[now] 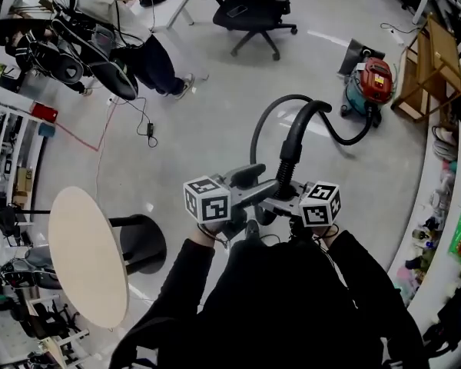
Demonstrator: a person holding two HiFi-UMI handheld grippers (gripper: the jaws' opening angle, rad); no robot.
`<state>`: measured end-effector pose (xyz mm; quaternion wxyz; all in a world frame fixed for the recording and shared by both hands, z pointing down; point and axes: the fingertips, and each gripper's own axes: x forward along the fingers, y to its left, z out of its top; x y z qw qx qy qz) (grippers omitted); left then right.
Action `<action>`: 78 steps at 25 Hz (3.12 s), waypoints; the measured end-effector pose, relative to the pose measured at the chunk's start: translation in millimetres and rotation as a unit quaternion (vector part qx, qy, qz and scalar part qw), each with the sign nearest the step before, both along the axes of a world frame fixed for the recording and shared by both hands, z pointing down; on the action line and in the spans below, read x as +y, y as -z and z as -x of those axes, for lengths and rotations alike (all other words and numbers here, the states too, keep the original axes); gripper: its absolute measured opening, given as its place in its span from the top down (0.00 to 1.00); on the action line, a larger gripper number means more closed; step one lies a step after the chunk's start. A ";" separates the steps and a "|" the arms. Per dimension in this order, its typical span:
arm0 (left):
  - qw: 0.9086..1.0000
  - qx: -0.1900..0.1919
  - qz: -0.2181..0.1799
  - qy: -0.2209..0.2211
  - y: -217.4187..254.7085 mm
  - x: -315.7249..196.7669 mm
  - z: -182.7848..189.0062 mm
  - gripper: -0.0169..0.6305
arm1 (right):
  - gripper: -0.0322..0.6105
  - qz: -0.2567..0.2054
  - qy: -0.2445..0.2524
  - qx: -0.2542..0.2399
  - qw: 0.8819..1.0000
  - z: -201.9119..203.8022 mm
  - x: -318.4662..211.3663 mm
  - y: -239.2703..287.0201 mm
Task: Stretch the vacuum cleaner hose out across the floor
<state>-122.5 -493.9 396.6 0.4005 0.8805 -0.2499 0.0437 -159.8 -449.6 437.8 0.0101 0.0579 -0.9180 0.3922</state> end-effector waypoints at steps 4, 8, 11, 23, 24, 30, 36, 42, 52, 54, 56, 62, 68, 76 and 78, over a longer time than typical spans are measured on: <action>0.995 0.078 -0.033 -0.055 19.6 40.5 19.5 0.53 | 0.71 -0.029 0.013 0.022 0.999 15.8 38.0 7.3; 0.993 0.082 -0.044 -0.078 -3.3 89.6 79.1 0.53 | 0.71 -0.017 0.000 0.033 0.999 42.5 68.8 1.1; 0.993 0.096 -0.008 -0.063 -27.5 109.1 116.6 0.53 | 0.71 0.001 -0.003 0.066 0.998 67.3 99.9 -15.5; 0.982 0.080 0.027 -0.166 -27.5 208.6 90.8 0.51 | 0.71 -0.069 0.043 0.169 0.982 133.3 216.2 -38.6; 0.983 0.074 0.027 -0.165 -26.5 217.6 84.7 0.51 | 0.71 -0.080 0.046 0.175 0.980 127.9 225.9 -37.1; 0.984 -0.002 0.001 -0.179 -27.4 288.9 7.5 0.51 | 0.71 -0.138 0.090 0.207 0.964 61.5 309.9 -42.5; 0.985 -0.001 0.038 -0.170 -31.0 380.4 -100.6 0.61 | 0.71 -0.146 0.137 0.216 0.956 -12.0 429.8 -61.5; 0.989 0.037 0.006 -0.140 2.1 438.2 -120.2 0.63 | 0.71 -0.171 0.117 0.161 0.965 -40.8 484.4 -37.1; 0.948 0.296 -0.092 -0.069 177.4 472.2 -14.3 0.64 | 0.47 -0.223 0.000 0.285 0.932 -61.0 517.3 -78.4; 0.934 0.333 -0.105 -0.079 201.9 491.6 10.2 0.64 | 0.47 -0.256 0.002 0.311 0.916 -42.0 523.8 -82.3; 0.922 0.359 -0.116 -0.080 218.4 506.6 44.7 0.64 | 0.49 -0.284 0.011 0.315 0.906 -10.9 536.0 -78.3; 0.892 0.445 -0.058 0.055 163.2 484.9 210.0 0.64 | 0.63 -0.273 0.082 0.322 0.903 74.0 592.1 -83.8; 0.837 0.490 0.120 0.211 24.8 486.8 300.4 0.62 | 0.65 -0.172 0.231 0.299 0.910 102.0 685.9 -89.3; 0.857 0.408 0.193 0.250 -56.9 549.3 262.2 0.54 | 0.65 -0.085 0.300 0.259 0.914 53.3 758.7 -81.1; 0.852 0.382 0.237 0.268 -86.8 577.1 250.3 0.53 | 0.66 -0.074 0.308 0.245 0.916 36.4 784.0 -77.0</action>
